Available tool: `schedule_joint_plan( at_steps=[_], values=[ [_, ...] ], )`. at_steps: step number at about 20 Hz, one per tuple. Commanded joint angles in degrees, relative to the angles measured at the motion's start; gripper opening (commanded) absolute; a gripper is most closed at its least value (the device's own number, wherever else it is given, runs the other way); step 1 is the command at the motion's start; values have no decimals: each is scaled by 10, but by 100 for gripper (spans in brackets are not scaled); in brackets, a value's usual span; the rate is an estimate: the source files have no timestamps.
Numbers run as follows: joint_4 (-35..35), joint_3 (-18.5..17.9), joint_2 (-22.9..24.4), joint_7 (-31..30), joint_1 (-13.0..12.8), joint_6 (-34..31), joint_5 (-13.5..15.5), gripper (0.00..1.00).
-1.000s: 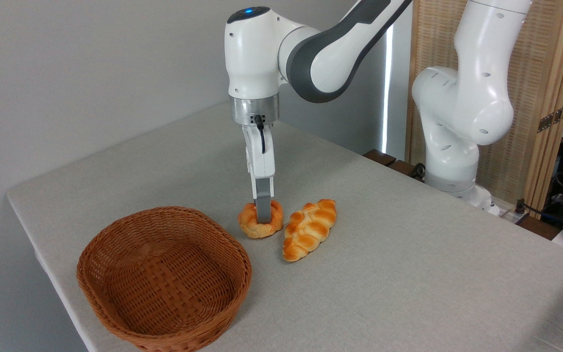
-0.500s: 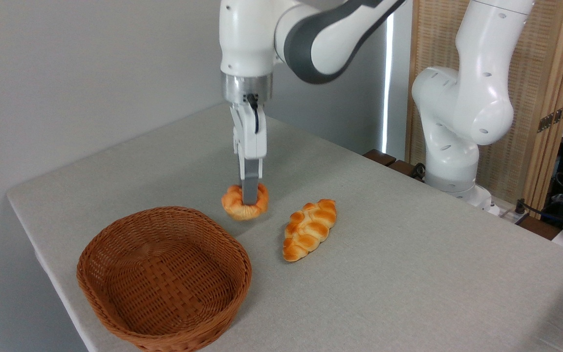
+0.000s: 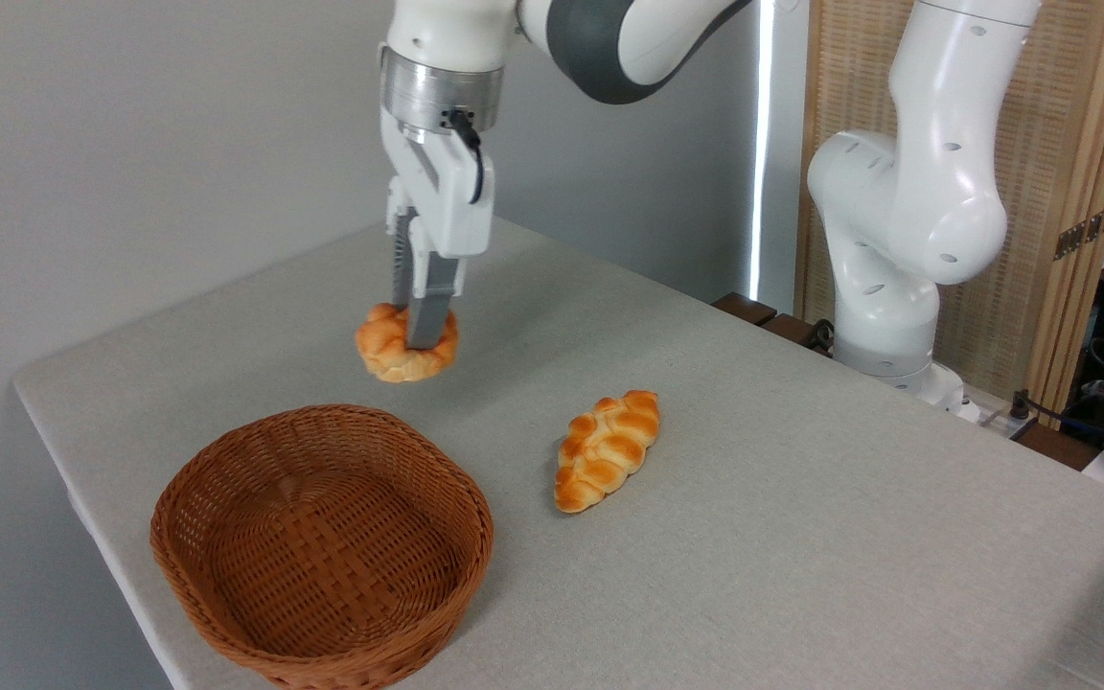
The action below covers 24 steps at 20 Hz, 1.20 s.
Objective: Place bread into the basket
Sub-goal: 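Lift the bun and carry it over the wicker basket, then lower the bun into the basket and open the gripper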
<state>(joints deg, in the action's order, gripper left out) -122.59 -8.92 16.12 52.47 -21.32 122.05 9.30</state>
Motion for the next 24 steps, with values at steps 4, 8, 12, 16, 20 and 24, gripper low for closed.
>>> schedule_joint_plan(
  at_steps=[4,8,12,16,20,24],
  values=[
    [153,-14,-168,-50,-7,-9,14,40],
    [222,-14,-256,-55,-2,-9,14,40],
    [265,-9,-316,-78,-2,-7,13,67],
    [266,-5,-324,-78,-4,-5,12,81],
    [266,-4,-322,-77,-5,-5,8,100],
    [266,-4,-321,-76,-5,-5,8,100]
  ],
)
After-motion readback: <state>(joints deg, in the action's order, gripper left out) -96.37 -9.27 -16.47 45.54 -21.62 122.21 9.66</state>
